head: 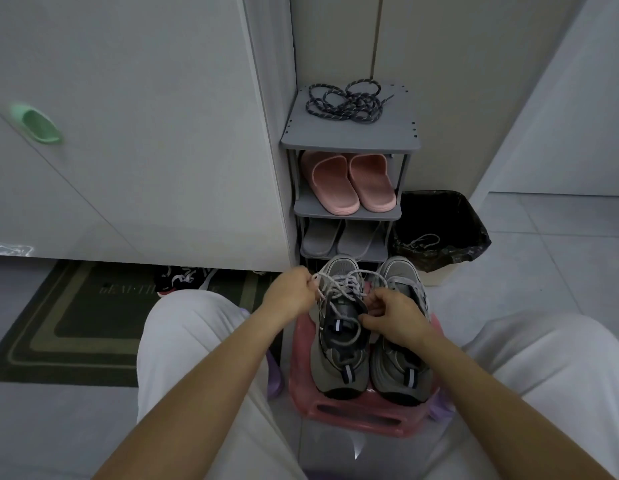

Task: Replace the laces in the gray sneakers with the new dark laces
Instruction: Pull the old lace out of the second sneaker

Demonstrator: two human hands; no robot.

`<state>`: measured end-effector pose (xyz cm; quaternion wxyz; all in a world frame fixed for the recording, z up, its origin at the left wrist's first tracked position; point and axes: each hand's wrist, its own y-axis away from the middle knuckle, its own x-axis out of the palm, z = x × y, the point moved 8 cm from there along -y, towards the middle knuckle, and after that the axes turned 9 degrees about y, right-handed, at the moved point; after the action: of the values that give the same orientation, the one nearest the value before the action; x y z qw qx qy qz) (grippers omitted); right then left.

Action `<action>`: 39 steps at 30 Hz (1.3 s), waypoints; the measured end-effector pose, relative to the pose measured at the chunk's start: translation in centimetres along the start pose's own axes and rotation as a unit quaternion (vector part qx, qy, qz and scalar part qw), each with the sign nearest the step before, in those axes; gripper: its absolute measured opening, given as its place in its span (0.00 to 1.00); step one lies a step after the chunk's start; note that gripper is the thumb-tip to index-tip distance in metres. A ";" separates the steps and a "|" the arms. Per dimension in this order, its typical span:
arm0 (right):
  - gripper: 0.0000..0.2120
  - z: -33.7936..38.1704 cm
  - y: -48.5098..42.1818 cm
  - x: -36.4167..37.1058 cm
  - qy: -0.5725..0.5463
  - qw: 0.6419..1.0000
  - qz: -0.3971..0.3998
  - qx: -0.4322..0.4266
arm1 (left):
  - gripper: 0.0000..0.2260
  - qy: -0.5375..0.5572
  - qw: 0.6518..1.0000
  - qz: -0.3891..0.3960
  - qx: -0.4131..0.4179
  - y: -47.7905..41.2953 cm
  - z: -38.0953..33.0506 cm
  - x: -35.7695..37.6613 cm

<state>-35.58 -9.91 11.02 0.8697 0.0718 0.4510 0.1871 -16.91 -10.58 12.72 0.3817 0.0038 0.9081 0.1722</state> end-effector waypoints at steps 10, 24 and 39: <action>0.10 0.4 0.1 -0.2 -0.007 1.000 -0.011 -0.004 | 0.08 0.174 0.983 -0.017 -0.056 1.5 1.2 2.4; 0.08 0.3 0.2 -0.2 -0.011 1.000 0.001 -0.002 | 0.12 0.233 0.964 -0.080 -0.098 1.1 1.8 -0.1; 0.09 0.3 0.3 -0.3 -0.002 1.000 -0.006 -0.004 | 0.14 0.135 0.986 -0.080 -0.052 0.9 1.1 0.0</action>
<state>-35.54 -9.76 11.48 0.8720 0.0660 0.4492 0.1831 -16.29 -9.38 12.34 0.2676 -0.1120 0.9385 0.1871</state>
